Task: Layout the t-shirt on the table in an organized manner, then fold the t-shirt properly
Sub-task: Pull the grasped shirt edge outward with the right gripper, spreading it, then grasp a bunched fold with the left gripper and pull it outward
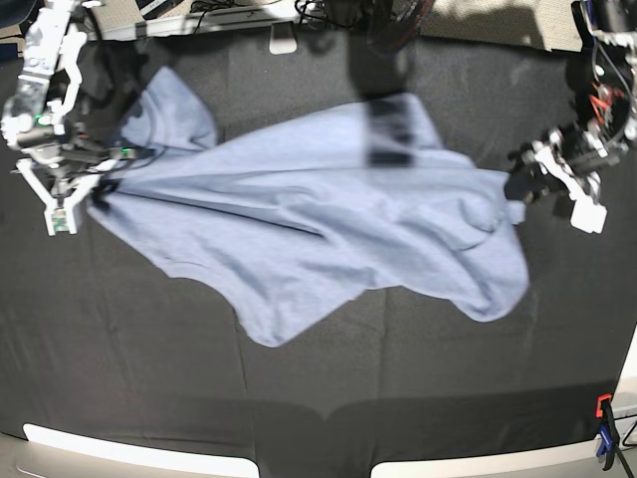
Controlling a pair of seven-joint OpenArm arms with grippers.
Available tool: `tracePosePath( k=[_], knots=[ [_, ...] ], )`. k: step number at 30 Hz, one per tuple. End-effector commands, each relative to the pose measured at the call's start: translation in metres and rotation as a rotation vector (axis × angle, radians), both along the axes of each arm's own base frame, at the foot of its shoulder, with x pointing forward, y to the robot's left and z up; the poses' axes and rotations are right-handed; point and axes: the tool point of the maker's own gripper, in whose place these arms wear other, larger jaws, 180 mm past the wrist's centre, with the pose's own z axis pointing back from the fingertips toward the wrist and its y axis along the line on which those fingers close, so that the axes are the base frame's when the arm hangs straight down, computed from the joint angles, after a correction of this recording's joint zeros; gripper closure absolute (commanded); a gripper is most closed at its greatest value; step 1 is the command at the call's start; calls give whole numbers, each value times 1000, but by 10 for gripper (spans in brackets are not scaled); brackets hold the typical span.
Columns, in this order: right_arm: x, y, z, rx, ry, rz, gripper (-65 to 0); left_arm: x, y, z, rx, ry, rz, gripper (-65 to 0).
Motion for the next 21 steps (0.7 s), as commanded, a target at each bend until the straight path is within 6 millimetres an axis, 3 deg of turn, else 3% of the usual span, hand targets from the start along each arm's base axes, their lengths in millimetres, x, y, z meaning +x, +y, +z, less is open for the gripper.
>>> tracePosePath(
  k=[1,6,9,16,18,21],
  knots=[
    [10,-7,17,-36,-53,5,0,11,11,17,-6,-64,28,-132],
    [14,5,17,40,-80,15,0,14,22,22,-25,-87,96,-165],
    [16,7,19,58,-94,20,0,12,14,18,-36,-79,94,-231],
    [16,7,19,58,-98,21,0,9,-11,6,-80,-58,95,-236],
    [17,8,19,63,-102,22,0,14,-18,14,-141,-85,114,-187],
    [18,11,20,84,-109,24,0,27,-22,42,-278,-170,151,-6]
  ],
)
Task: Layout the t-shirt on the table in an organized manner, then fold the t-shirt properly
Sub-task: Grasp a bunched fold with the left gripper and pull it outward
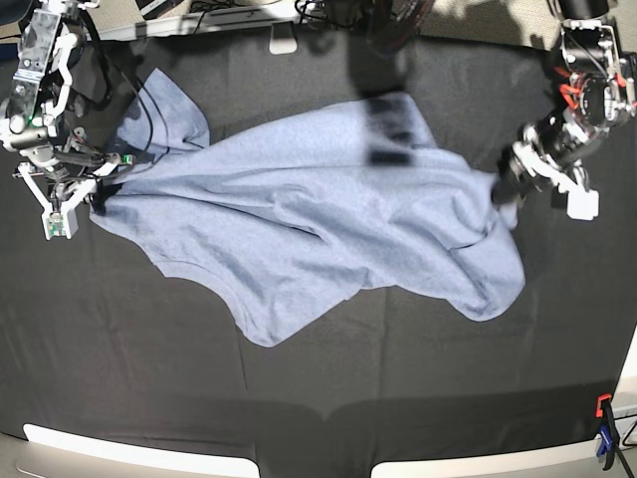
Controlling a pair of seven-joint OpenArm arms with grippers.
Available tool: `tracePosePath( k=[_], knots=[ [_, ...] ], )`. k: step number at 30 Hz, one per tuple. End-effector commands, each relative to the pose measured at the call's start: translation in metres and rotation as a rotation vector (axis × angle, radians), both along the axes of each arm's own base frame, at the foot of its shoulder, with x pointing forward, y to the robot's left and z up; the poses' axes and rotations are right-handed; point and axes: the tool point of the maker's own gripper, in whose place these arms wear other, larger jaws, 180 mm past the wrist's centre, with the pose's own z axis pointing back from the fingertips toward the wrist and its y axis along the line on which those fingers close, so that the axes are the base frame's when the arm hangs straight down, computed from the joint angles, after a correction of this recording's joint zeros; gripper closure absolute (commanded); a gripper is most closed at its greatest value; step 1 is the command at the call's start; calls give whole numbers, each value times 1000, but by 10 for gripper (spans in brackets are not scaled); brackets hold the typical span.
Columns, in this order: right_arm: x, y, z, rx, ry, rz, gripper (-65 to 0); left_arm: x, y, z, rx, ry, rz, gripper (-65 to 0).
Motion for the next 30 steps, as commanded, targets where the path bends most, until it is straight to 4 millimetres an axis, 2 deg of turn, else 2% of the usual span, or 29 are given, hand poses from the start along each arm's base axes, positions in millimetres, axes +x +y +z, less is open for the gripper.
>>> tracePosePath(
  k=[1,4,9,12,17,20,23,24,26,28,30],
  knots=[
    [10,-4,16,-13,-60,6,0,17,4,26,3,-94,9,0],
    [10,-3,16,-13,-60,7,0,32,-11,39,41,-137,-25,0],
    [11,-3,17,-13,-66,8,0,61,-57,71,-44,-239,-47,0],
    [11,-3,17,-14,-68,8,0,70,-105,75,-29,-248,-155,0],
    [11,-3,17,-13,-68,8,0,71,-195,86,38,-314,-371,0],
    [11,-3,17,-13,-67,8,0,61,-244,95,69,-357,-513,-84],
    [11,-3,17,-12,-67,7,0,44,-281,105,64,-391,-648,-226],
    [11,-2,17,-10,-68,7,0,40,-289,108,56,-397,-681,-255],
    [11,-2,16,-9,-67,7,0,36,-297,117,38,-405,-721,-263],
    [11,-2,16,-10,-67,7,0,39,-293,123,52,-412,-734,-263],
    [11,-2,16,-9,-67,6,0,45,-280,128,88,-421,-716,-263]
  ],
)
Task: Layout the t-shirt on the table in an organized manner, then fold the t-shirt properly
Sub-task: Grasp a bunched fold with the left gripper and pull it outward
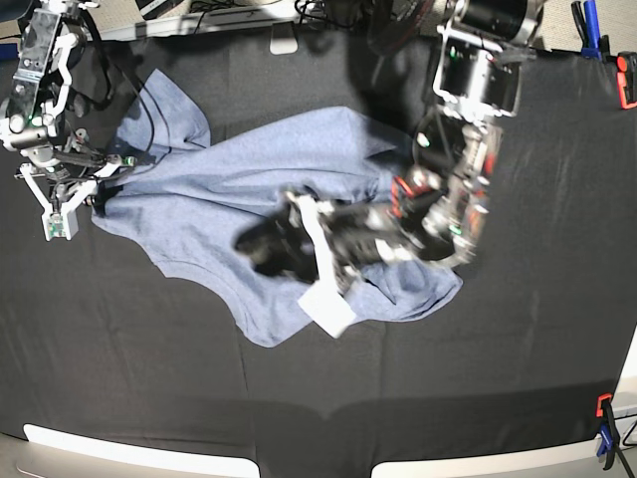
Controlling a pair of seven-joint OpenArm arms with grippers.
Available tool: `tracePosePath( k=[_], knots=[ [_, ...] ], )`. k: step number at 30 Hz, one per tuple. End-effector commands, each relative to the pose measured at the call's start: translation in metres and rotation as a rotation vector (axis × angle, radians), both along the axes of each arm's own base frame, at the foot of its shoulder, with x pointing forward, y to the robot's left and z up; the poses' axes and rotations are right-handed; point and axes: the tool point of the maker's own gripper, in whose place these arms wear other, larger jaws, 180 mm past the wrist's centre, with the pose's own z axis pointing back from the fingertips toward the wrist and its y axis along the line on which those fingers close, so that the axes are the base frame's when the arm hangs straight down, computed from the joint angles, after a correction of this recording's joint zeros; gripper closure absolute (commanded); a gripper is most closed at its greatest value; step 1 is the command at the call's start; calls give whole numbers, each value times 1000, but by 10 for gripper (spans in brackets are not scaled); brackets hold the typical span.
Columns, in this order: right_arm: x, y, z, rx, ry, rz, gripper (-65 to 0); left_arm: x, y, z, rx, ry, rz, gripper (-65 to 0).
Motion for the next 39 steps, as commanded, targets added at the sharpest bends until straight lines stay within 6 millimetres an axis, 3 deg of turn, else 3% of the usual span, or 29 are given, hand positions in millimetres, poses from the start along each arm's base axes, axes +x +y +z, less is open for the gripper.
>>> tracePosePath(
  k=[1,5,7,10,15,21,24,29,36,39],
  knots=[
    [9,-4,15,-16,-53,5,0,11,9,23,-37,-57,26,-263],
    [9,-4,15,-15,-54,5,0,29,62,13,-11,-46,168,-262],
    [10,-4,16,-15,-58,5,0,31,91,-4,38,-19,233,-262],
    [10,-3,16,-14,-61,6,0,18,122,-35,109,47,279,-262],
    [10,-3,16,-15,-61,6,0,-20,137,-77,167,155,278,-260],
    [10,-3,17,-14,-64,6,0,-57,127,-104,153,256,268,-251],
    [10,-3,17,-13,-65,7,0,-66,119,-109,135,274,283,-249],
    [12,3,18,31,-77,13,0,-63,116,-112,150,249,307,-219],
    [12,3,18,28,-76,13,0,-39,133,-62,49,128,383,-220],
    [12,3,17,28,-75,13,0,-24,149,-61,145,39,438,-220]
  ],
)
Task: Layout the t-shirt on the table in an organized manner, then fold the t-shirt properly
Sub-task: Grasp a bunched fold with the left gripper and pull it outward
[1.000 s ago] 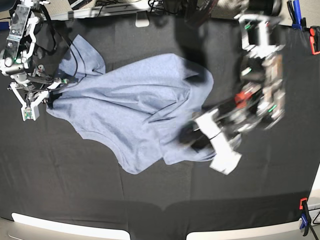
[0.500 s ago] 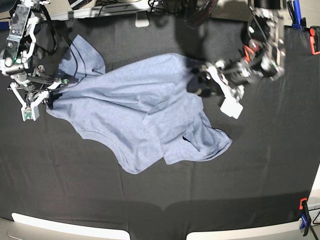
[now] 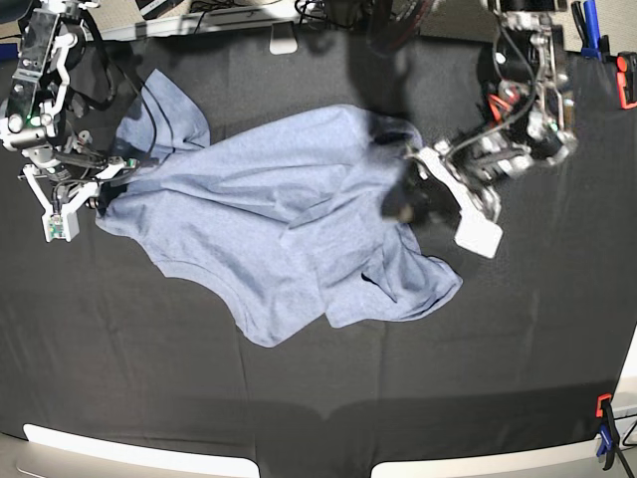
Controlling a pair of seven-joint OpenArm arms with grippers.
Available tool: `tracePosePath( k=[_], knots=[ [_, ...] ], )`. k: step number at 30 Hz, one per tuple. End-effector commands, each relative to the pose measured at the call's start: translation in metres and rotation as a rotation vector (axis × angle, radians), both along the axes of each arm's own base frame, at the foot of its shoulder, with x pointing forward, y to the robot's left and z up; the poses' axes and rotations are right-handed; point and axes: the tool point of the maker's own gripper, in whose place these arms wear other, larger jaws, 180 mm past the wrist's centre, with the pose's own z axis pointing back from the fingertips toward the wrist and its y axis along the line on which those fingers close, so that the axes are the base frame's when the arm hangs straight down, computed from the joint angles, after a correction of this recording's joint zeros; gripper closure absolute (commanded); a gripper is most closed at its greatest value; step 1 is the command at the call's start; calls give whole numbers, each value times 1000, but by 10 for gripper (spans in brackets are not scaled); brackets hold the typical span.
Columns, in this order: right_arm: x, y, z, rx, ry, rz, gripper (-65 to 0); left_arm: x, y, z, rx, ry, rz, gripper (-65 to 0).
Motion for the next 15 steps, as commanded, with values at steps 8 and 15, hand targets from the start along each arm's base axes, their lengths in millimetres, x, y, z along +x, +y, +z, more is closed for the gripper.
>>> tracePosePath(
  k=[8,15],
  knots=[
    [8,-4,15,-18,-51,5,0,14,2,-15,48,-30,40,-220],
    [9,-3,15,-11,-52,6,0,4,-31,-28,33,4,-57,-220]
  ],
)
